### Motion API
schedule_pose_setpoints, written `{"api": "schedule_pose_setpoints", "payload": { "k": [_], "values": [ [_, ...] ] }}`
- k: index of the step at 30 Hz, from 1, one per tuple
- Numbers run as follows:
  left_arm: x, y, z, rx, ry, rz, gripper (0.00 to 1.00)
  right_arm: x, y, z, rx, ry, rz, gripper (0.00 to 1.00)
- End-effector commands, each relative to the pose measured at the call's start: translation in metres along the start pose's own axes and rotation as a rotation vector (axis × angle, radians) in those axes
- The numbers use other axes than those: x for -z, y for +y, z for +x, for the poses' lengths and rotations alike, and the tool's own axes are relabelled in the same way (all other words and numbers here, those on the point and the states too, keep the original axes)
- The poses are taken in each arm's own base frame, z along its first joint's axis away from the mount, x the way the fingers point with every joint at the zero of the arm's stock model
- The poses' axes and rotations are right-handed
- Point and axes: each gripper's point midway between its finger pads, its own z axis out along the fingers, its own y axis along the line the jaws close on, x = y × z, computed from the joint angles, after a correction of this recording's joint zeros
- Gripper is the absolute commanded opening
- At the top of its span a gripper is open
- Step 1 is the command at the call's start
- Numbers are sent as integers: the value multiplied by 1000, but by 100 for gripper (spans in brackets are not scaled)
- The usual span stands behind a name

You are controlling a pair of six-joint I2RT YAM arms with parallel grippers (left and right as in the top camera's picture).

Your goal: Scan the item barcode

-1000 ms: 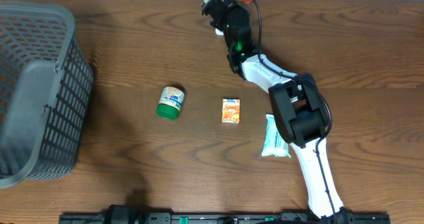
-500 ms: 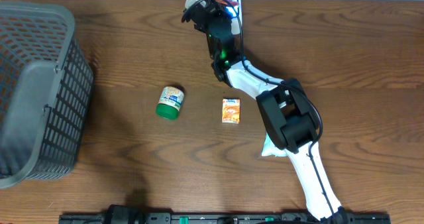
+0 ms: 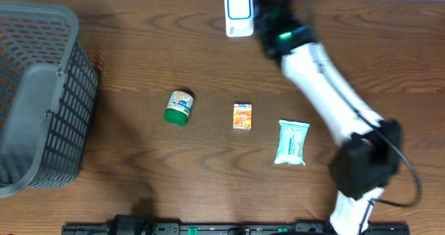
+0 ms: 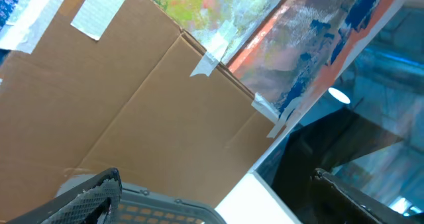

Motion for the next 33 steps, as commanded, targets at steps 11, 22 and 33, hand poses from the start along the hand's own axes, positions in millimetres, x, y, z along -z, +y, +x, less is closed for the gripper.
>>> {"api": "schedule_pose_setpoints", "payload": {
  "k": [11,22,33],
  "values": [
    [1,1,-1,50,-6,-1,90,-51,-87,331,-379,776,-77,1],
    [1,2,4,19,10,-6,90,-26,-103,528,-474,1034,-47,1],
    [1,2,4,17,10,-6,90,-25,-70,588,-571,1051,-107,11]
  ]
}}
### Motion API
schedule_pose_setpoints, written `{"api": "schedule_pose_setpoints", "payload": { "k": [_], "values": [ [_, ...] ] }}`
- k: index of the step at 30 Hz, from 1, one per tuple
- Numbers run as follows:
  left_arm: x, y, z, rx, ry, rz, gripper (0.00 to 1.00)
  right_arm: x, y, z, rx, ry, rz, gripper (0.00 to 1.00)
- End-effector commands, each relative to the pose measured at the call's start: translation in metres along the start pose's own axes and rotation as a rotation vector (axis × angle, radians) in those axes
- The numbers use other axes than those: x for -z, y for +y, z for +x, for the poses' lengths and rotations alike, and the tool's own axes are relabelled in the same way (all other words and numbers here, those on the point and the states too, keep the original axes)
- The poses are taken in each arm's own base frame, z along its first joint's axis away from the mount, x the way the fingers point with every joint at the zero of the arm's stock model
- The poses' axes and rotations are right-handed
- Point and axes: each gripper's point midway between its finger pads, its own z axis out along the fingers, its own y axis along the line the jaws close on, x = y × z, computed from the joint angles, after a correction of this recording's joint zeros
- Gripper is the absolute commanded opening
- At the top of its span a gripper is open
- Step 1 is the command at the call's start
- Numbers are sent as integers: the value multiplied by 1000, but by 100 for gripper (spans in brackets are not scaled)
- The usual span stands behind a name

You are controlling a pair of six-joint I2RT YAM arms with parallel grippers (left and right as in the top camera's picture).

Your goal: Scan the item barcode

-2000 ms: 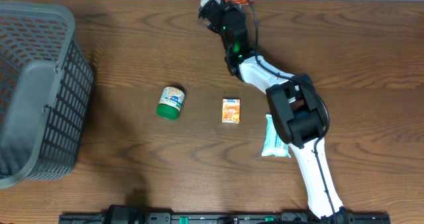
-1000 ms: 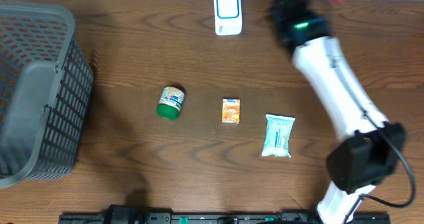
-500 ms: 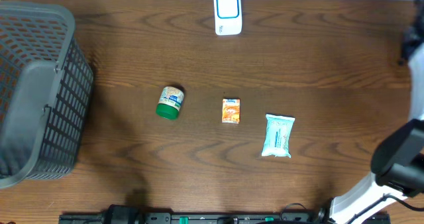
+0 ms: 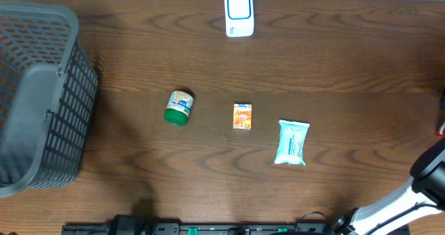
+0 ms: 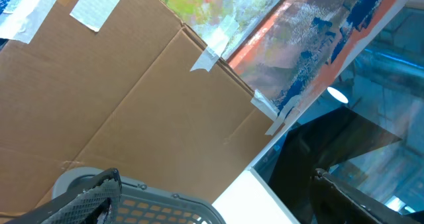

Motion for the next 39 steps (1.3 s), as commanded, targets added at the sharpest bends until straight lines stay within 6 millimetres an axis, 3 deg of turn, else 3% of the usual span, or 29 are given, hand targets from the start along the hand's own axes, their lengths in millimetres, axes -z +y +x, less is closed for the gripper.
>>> {"api": "schedule_pose_setpoints", "payload": {
  "k": [1,2,3,4,10,12,15,17,21,23,26,33,39],
  "values": [
    [1,1,-1,6,-5,-2,90,-10,13,5,-34,10,-52,32],
    [1,1,-2,9,-6,-2,91,-9,14,3,-64,2,-56,52],
    [1,0,-3,17,-10,-1,91,-5,16,-1,-89,-9,-64,80],
    [1,0,-4,24,-14,0,91,-1,16,-5,-102,-22,-69,99],
    [1,-1,-7,41,-22,2,91,50,12,-42,-165,-142,-72,99],
    [1,0,-6,33,-18,1,91,77,23,-53,-226,-185,-155,99],
    [1,-1,-5,49,-18,2,91,126,68,-66,-241,-239,-438,99],
    [0,-1,-5,99,-17,2,91,170,109,-66,-195,-257,-703,99],
    [0,-1,-5,129,-17,2,91,255,173,-35,-94,-174,-1170,99],
    [0,-1,-5,129,-17,2,91,278,193,-16,-17,-128,-1285,99],
    [0,-1,-5,130,-18,2,91,284,217,19,121,-39,-1302,99],
    [0,-1,-2,114,-10,0,91,265,268,86,272,203,-1261,99],
    [0,-2,-3,122,-14,1,91,225,291,136,353,375,-1186,99]
  ]
}}
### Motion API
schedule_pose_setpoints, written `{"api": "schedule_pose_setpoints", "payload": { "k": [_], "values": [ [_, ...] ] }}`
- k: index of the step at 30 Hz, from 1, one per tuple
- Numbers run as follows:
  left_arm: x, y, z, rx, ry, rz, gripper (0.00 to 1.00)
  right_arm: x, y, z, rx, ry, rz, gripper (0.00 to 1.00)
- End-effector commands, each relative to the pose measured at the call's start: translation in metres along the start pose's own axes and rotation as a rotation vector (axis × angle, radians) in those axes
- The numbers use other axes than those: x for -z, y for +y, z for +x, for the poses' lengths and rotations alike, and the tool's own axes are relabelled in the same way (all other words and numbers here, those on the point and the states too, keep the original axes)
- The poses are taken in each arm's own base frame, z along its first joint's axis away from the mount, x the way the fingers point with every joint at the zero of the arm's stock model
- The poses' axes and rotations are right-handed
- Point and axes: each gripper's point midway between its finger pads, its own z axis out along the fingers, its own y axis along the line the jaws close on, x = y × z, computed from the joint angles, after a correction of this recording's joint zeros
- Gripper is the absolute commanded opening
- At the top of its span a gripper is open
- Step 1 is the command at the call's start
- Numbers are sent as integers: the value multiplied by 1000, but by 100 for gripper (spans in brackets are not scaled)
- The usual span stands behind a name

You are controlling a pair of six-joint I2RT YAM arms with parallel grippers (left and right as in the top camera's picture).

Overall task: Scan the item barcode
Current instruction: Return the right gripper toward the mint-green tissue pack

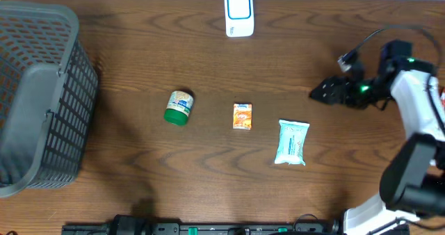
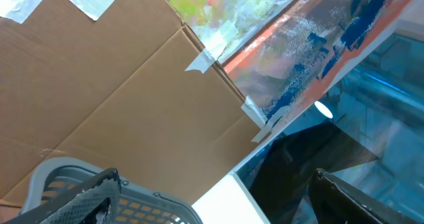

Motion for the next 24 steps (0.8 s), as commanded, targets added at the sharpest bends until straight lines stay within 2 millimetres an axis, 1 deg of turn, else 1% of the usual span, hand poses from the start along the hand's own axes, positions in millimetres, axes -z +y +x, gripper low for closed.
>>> {"api": "schedule_pose_setpoints", "payload": {
  "k": [1,4,7,10,14,16,18,19,22,24],
  "values": [
    [0,-1,0,0,-4,-2,91,-23,-21,17,1,87,50,99],
    [0,-1,0,0,-4,-2,91,-44,-32,30,2,148,40,98],
    [0,-1,0,0,-4,-2,91,-65,-39,39,5,193,8,95],
    [0,-1,0,0,-4,-2,91,-83,-38,48,33,240,-48,87],
    [0,-1,0,0,-4,-2,91,-102,-33,59,76,295,-101,83],
    [0,-1,0,0,-4,-2,91,-109,-30,66,99,325,-113,81],
    [0,-1,0,0,-4,-2,91,-114,-26,71,110,346,-118,77],
    [0,-1,0,0,-4,-2,91,-116,-23,75,126,361,-123,74],
    [0,-1,0,0,-4,-2,91,-120,-14,91,161,414,-139,70],
    [0,-1,0,0,-4,-2,91,-123,-15,102,171,455,-118,68]
  ]
}}
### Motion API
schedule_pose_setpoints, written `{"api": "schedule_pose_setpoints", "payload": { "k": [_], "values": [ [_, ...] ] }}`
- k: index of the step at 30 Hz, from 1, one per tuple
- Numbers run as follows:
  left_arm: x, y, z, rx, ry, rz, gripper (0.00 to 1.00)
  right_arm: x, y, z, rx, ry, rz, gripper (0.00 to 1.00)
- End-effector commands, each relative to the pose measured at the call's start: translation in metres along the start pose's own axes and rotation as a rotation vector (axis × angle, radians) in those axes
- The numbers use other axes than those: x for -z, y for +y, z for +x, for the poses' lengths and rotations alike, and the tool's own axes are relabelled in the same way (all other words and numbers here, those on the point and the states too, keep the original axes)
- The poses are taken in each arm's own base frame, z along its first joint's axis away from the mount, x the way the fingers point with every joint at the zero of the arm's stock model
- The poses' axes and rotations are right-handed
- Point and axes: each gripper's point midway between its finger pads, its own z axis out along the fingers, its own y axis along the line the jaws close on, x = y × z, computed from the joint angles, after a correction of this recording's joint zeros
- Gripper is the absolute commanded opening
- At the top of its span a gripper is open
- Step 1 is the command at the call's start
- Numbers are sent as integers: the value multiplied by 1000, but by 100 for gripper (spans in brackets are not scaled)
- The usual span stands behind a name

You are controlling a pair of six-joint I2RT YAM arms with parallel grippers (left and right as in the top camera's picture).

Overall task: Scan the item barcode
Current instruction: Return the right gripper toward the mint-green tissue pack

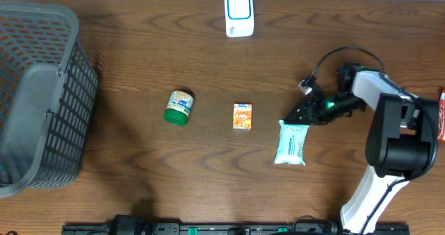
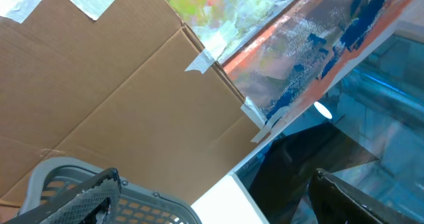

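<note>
In the overhead view a white and blue scanner (image 1: 238, 13) stands at the table's back edge. In a row across the middle lie a green-lidded jar (image 1: 179, 107), a small orange box (image 1: 242, 116) and a pale blue wipes packet (image 1: 291, 142). My right gripper (image 1: 295, 115) hovers at the packet's far end, pointing left; its jaws are too dark to read. My left gripper (image 2: 215, 179) is outside the overhead view. In the left wrist view its fingers stand wide apart with nothing between them.
A grey mesh basket (image 1: 42, 89) fills the table's left end, and its rim (image 2: 63, 166) shows low in the left wrist view. Behind it are a cardboard sheet (image 2: 112, 98) and a painted panel. My right arm (image 1: 393, 138) rises along the right side.
My right gripper has moved left and nearer, from open table right of the packet to the packet's far end. The items and the left wrist view are unchanged.
My right arm first reached across to the scanner at the back. Then it was drawn off to the table's right edge. Later its gripper was over the right part of the table, and now it is at the wipes packet. The left gripper stayed open, shifting slightly.
</note>
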Motion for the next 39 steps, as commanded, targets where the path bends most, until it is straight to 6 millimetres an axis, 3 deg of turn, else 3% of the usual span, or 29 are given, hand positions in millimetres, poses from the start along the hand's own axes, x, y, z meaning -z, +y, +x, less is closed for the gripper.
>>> {"api": "schedule_pose_setpoints", "payload": {
  "k": [1,5,7,10,12,18,24,26,31,32,33,34,39],
  "values": [
    [0,-1,0,-2,-3,-2,91,-32,-36,52,-11,224,129,66],
    [0,-1,0,-2,-3,-2,91,-38,-41,62,-8,255,157,58],
    [0,-1,0,-1,-3,-2,91,-39,-41,65,-11,260,157,49],
    [0,-1,0,-2,-3,-2,91,-39,-41,66,-17,261,156,17],
    [0,-1,0,-2,-3,-2,91,-39,-41,65,-20,258,155,4],
    [0,-1,0,-1,-3,-2,91,-40,-31,51,-84,196,105,1],
    [0,-1,0,-2,-3,-2,91,-24,-1,0,-110,44,-15,1],
    [0,-1,0,-2,-3,-2,91,-13,5,-7,-102,46,5,6],
    [0,-1,0,-2,-3,-2,91,16,1,0,-84,110,186,47],
    [0,-1,0,-2,-3,-2,91,21,2,3,-78,118,217,61],
    [0,-1,0,-2,-3,-2,91,24,4,4,-73,117,225,87],
    [0,-1,0,-2,-3,-2,91,28,10,3,-63,107,228,97],
    [0,-1,0,-2,-3,-2,91,43,31,2,-27,73,264,99]
  ]
}}
